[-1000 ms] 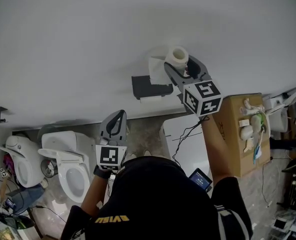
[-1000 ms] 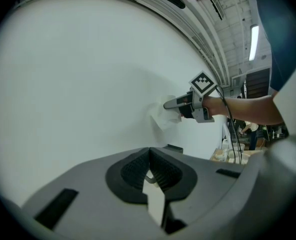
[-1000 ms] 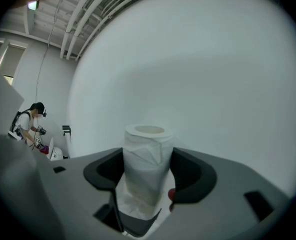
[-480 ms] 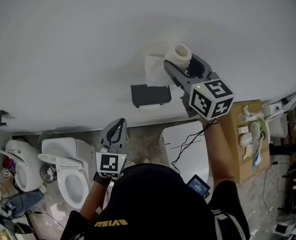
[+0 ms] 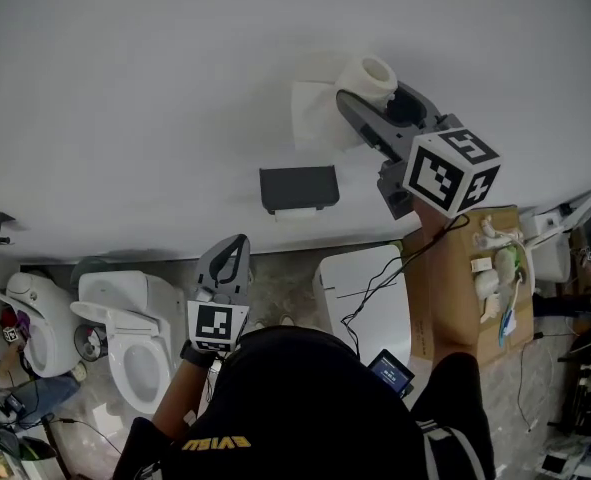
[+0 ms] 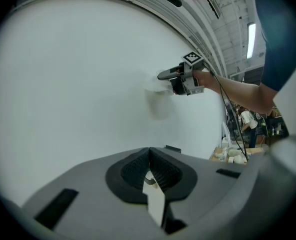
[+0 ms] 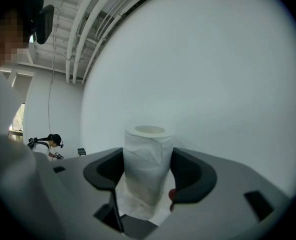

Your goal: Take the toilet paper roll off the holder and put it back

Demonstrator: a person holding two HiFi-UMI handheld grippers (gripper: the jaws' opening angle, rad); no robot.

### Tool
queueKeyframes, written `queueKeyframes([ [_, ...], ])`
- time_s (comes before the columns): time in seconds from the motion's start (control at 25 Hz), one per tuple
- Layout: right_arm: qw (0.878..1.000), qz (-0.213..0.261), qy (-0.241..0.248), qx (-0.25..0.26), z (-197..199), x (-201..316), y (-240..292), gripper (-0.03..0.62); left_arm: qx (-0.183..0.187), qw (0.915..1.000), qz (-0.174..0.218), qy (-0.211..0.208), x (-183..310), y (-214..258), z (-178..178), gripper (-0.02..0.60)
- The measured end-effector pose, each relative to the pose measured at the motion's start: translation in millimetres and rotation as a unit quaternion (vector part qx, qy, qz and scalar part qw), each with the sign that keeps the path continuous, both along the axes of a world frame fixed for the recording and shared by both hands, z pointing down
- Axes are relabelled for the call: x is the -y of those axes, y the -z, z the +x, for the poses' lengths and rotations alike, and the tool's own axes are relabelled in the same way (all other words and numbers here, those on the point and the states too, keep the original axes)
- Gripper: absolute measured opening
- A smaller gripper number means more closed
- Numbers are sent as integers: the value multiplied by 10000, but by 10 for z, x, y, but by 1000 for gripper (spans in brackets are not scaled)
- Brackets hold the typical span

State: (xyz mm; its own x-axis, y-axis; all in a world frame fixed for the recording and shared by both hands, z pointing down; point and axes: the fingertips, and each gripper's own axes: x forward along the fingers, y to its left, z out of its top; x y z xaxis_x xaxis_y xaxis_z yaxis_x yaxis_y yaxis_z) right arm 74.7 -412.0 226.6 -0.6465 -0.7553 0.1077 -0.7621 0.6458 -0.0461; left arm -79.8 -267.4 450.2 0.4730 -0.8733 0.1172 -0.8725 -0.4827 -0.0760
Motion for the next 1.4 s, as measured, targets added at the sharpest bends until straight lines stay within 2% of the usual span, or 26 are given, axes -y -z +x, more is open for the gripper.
queueKeyframes([
  [0.64,9996,151,227,-63,-215,-45,237,279,-23,10000,-58,44,-3,-7,-114,11],
  [1.4,9997,192,98,-109,-123,20,291,279,27,9999,-34,-94,73,3,-84,11],
])
